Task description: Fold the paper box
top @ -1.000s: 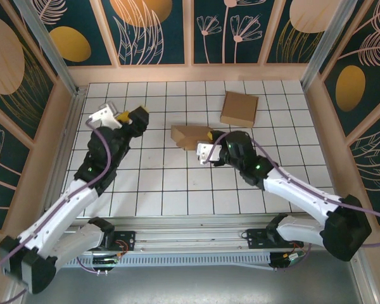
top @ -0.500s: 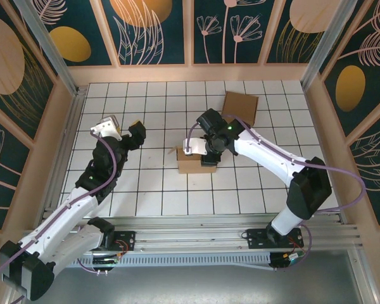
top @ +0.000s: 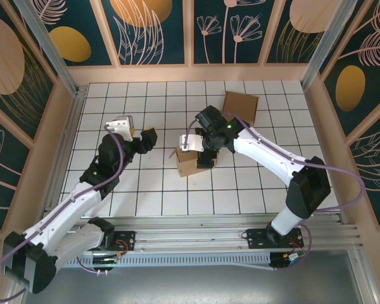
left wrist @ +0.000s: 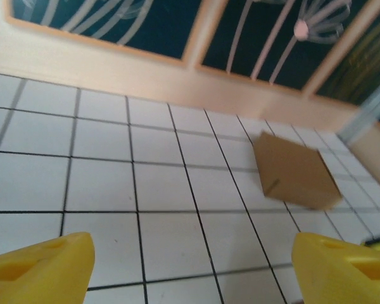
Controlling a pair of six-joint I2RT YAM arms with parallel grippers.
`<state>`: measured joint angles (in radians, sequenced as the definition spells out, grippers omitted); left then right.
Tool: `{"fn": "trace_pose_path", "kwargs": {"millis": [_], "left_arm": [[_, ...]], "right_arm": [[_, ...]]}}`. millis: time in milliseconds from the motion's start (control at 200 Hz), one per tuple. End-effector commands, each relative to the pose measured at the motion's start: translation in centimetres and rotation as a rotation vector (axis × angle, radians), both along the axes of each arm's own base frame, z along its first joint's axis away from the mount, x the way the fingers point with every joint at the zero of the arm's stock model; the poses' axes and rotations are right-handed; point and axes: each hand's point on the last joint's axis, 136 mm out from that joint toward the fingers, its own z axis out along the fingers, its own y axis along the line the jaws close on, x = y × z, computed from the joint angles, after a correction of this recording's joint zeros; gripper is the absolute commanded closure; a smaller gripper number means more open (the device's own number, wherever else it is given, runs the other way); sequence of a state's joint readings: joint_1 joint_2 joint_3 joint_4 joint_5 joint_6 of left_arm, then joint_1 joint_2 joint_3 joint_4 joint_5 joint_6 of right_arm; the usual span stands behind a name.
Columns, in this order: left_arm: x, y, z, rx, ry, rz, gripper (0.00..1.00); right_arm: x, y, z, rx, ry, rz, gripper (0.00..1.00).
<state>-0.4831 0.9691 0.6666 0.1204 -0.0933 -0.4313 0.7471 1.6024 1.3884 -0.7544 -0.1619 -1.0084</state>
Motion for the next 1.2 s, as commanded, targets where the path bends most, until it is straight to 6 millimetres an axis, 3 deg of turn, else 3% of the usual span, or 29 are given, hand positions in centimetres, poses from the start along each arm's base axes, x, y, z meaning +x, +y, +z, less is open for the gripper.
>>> {"fn": "trace_pose_path", "kwargs": {"millis": [0, 135, 260, 385, 511, 546, 576, 706, 961, 1196], "left_arm": [[-0.5, -2.9, 1.2, 0.023, 0.005, -0.182, 0.23], [-0.9, -4.4, 1.3, 0.011, 0.037, -0.262, 0.29], [-1.4, -5.1, 1.4, 0.003, 0.098, -0.301, 0.30], [-3.2, -6.8, 1.8, -0.013, 0.155, -0.399, 0.31], [-5.1, -8.8, 1.6, 0.044, 0.202, -0.479, 0.31], [-5.7, -9.1, 0.7, 0.072, 0.235, -0.496, 0.31], [-5.8, -9.5, 1.6, 0.084, 0.226, -0.507, 0.30], [-5.9, -9.6, 0.4, 0.145, 0.268, -0.503, 0.29], [-6.0, -9.0, -2.9, 0.275, 0.401, -0.503, 0.21], [-5.1, -8.3, -5.5, 0.327, 0.435, -0.447, 0.15]], "right_arm": [[-0.4, 0.9, 3.1, 0.153, -0.003, 0.003, 0.06], [0.3, 0.5, 5.2, 0.275, 0.046, -0.075, 0.06], [0.3, -0.8, 8.7, 0.483, 0.180, -0.134, 0.08], [1.5, -5.4, 11.0, 0.640, 0.208, -0.258, 0.09], [1.0, -9.2, 10.9, 0.672, 0.147, -0.330, 0.07], [0.8, -10.2, 10.7, 0.671, 0.140, -0.344, 0.07], [0.7, -11.0, 10.5, 0.668, 0.135, -0.356, 0.07], [0.4, -13.5, 9.4, 0.654, 0.161, -0.388, 0.08], [1.0, -13.3, 5.8, 0.587, 0.354, -0.384, 0.12], [2.9, -12.3, 4.7, 0.608, 0.388, -0.347, 0.15]]}}
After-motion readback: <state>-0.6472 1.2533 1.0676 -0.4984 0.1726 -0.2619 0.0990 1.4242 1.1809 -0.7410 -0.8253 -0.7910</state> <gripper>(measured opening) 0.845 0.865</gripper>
